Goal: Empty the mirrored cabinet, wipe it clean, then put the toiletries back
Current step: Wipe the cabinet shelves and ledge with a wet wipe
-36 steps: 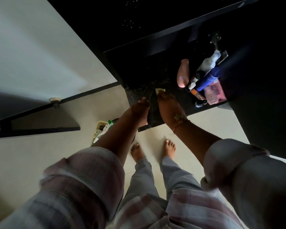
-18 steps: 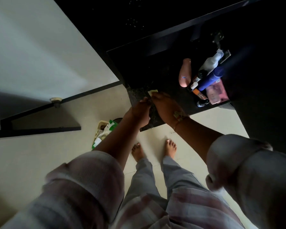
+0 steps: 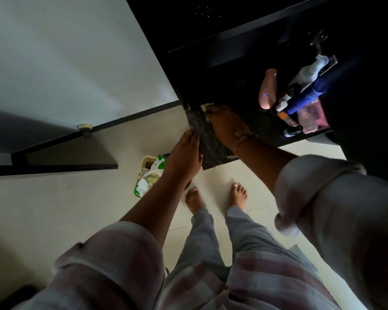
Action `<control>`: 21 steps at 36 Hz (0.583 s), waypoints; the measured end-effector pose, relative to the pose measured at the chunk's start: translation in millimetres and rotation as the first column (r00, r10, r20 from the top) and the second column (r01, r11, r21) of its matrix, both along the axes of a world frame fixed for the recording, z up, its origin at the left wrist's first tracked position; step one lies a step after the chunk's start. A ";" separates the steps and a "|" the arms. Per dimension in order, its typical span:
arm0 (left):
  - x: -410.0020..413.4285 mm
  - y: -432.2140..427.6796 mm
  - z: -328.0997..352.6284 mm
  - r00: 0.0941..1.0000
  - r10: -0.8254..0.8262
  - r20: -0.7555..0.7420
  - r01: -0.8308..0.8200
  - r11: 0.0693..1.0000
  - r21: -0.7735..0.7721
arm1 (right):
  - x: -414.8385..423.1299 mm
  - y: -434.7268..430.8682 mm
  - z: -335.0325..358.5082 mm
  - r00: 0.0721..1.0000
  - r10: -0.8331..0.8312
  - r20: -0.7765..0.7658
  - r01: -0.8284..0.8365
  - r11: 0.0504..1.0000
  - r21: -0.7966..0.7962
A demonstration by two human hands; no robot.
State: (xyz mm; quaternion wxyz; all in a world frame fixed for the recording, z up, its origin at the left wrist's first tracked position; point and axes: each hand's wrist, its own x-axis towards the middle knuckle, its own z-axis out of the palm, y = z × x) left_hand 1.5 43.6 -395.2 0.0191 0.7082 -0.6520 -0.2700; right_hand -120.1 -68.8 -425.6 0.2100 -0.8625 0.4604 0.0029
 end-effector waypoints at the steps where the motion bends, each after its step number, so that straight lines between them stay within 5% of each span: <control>1: 1.6 0.0 -1.3 1.000 0.000 -0.002 0.000 1.000 0.005 | 0.2 9.6 0.6 0.998 0.068 0.003 -0.068 0.998 -0.011; 8: 8.9 4.5 1.2 0.999 -0.030 -0.029 0.030 0.999 -0.016 | -36.3 48.8 1.2 0.986 0.108 0.123 -0.106 0.994 -0.026; 16: 18.5 7.7 -0.5 1.000 -0.017 -0.005 0.017 1.000 0.010 | -52.6 19.1 -7.1 0.974 -0.224 0.023 0.225 0.973 -0.046; 21: 18.9 7.8 -2.4 1.000 -0.018 -0.010 0.019 0.999 0.027 | -35.1 68.4 5.4 0.996 -0.042 0.076 0.043 0.999 -0.011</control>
